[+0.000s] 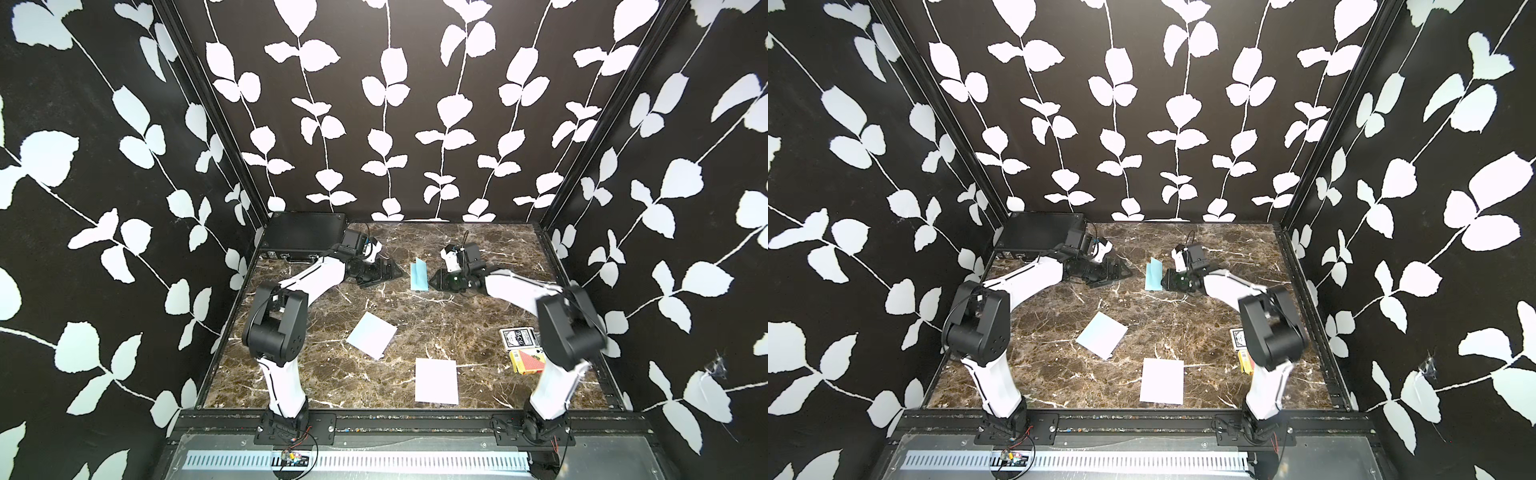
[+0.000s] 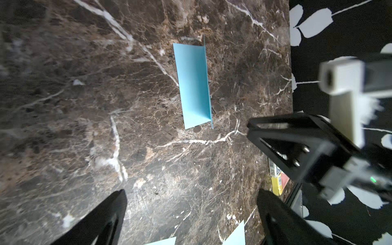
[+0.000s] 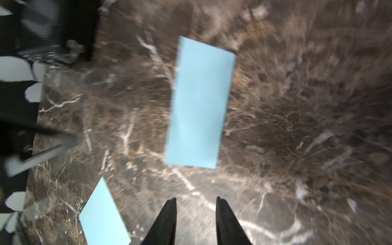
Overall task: Fold the square paper along the opposite sides
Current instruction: Place the paper at the center of the board, then pick up the paper from the center of the board.
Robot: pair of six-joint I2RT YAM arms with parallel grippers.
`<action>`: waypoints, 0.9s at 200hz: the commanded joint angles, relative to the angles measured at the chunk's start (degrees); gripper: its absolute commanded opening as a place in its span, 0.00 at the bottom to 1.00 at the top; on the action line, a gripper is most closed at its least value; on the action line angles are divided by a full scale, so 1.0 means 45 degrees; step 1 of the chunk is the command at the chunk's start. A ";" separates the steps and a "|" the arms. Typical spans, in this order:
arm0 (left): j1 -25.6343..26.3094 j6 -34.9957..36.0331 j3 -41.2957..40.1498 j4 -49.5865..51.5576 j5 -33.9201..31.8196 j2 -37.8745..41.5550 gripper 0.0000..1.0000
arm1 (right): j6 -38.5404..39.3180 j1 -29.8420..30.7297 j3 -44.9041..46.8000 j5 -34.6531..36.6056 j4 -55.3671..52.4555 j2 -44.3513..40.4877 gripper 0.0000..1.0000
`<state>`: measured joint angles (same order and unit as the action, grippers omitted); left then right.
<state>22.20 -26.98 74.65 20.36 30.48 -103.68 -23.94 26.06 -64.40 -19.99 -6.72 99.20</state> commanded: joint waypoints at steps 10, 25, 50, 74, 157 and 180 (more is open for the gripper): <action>-0.0057 -0.0667 -0.1247 0.0806 -0.2169 0.1571 0.96 | 0.2673 0.2588 0.1150 0.2018 0.1200 -0.1027 0.39; -0.0257 -0.1001 -0.1909 0.1286 -0.3142 0.2021 0.95 | 0.3613 0.3892 0.0878 0.2545 0.1178 -0.0631 0.42; -0.0961 -0.1697 -0.3512 0.1210 -0.3851 0.2963 0.94 | 0.5195 0.5770 -0.0430 0.3665 0.0774 0.1033 0.48; -0.1395 -0.1933 -0.4692 0.1125 -0.4510 0.3799 0.94 | 0.6317 0.6652 -0.1778 0.4716 0.0614 0.2833 0.52; -0.2120 -0.2010 -0.6035 0.1055 -0.4795 0.4719 0.95 | 0.5602 0.6802 -0.1907 0.7340 0.0376 0.4452 0.54; -0.2124 -0.2135 -0.6283 0.0841 -0.4495 0.4719 0.94 | 0.4637 0.6804 -0.0871 0.8058 0.0402 0.4239 0.51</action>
<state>13.02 -35.81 48.07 24.88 8.62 -83.83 1.56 56.95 -73.84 10.17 -1.34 118.26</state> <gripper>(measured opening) 0.943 0.526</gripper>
